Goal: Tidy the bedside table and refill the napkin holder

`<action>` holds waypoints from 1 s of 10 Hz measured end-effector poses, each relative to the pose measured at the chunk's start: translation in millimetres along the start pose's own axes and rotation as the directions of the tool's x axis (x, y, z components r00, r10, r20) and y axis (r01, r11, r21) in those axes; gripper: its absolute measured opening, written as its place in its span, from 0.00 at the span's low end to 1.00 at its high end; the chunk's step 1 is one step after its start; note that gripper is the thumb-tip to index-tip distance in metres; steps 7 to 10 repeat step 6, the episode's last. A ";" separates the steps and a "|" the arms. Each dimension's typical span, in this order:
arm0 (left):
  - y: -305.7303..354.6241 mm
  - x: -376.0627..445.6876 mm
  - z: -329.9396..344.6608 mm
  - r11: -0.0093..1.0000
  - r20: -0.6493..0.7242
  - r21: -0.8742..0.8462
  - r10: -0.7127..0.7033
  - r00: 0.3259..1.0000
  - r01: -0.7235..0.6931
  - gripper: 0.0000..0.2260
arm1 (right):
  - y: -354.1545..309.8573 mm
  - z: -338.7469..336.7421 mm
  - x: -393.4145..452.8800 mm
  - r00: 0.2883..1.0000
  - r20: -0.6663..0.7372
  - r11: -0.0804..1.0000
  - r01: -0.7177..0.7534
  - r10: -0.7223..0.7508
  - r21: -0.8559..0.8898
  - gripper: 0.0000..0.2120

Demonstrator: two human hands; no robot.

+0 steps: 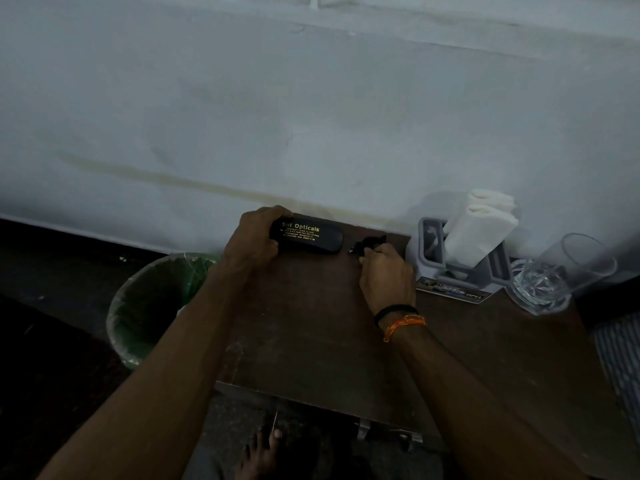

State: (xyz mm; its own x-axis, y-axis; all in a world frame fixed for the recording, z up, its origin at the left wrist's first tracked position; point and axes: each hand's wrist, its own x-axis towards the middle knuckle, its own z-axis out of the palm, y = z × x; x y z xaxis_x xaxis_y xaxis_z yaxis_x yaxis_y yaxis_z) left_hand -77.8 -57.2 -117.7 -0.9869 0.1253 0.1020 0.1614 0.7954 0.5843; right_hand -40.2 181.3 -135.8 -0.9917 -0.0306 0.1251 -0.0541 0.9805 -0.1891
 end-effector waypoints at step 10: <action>1.4 1.8 0.2 0.999 0.065 0.019 -0.049 0.997 0.047 0.35 | -5.8 -15.3 -16.9 0.999 -0.044 0.996 0.030 -0.027 0.088 0.19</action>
